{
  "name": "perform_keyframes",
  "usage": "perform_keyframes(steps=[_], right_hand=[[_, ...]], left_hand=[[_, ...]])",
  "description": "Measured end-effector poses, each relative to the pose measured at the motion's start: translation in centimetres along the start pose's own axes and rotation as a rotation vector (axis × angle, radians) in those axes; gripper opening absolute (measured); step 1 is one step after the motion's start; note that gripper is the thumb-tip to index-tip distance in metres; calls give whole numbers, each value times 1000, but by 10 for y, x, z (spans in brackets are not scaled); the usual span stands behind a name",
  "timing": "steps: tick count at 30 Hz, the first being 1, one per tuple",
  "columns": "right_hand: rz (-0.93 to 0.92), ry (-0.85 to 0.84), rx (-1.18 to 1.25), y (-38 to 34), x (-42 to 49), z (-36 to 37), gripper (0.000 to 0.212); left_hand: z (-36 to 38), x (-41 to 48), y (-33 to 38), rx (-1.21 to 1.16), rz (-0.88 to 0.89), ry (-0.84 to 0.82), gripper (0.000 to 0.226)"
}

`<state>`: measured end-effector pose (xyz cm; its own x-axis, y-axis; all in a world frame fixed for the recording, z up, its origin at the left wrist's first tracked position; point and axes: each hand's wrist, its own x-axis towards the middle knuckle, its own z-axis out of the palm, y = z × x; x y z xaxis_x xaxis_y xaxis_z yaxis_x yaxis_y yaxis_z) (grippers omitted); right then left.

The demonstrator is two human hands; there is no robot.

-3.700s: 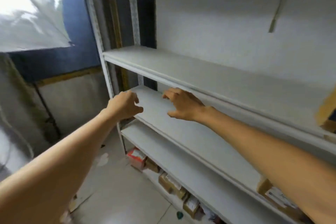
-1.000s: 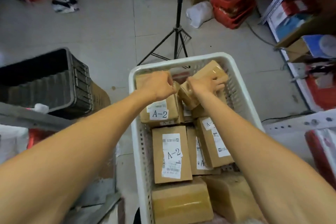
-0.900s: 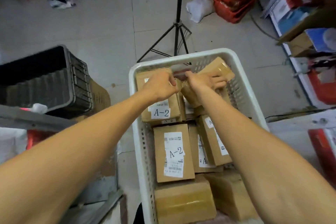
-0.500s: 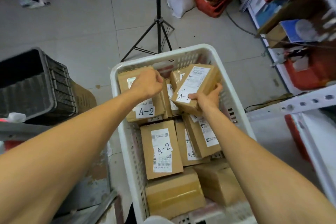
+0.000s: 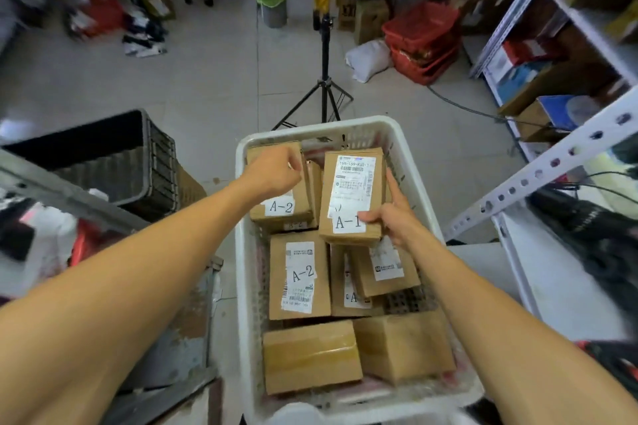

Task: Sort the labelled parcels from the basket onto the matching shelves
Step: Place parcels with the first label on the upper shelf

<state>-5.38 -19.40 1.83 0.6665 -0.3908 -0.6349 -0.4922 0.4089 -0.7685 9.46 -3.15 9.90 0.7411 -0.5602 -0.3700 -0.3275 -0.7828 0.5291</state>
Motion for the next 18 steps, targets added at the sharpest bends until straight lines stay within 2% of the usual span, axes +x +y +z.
perform_keyframes(steps=[6, 11, 18], right_hand=[[-215, -89, -94, -67, -44, 17, 116], [-361, -45, -122, -107, -94, 32, 114], [-514, 49, -105, -121, -177, 51, 115]], left_hand=[[-42, -47, 29, 76, 53, 132, 25], [-83, -82, 38, 222, 102, 148, 31], [-127, -130, 32, 254, 190, 169, 34]])
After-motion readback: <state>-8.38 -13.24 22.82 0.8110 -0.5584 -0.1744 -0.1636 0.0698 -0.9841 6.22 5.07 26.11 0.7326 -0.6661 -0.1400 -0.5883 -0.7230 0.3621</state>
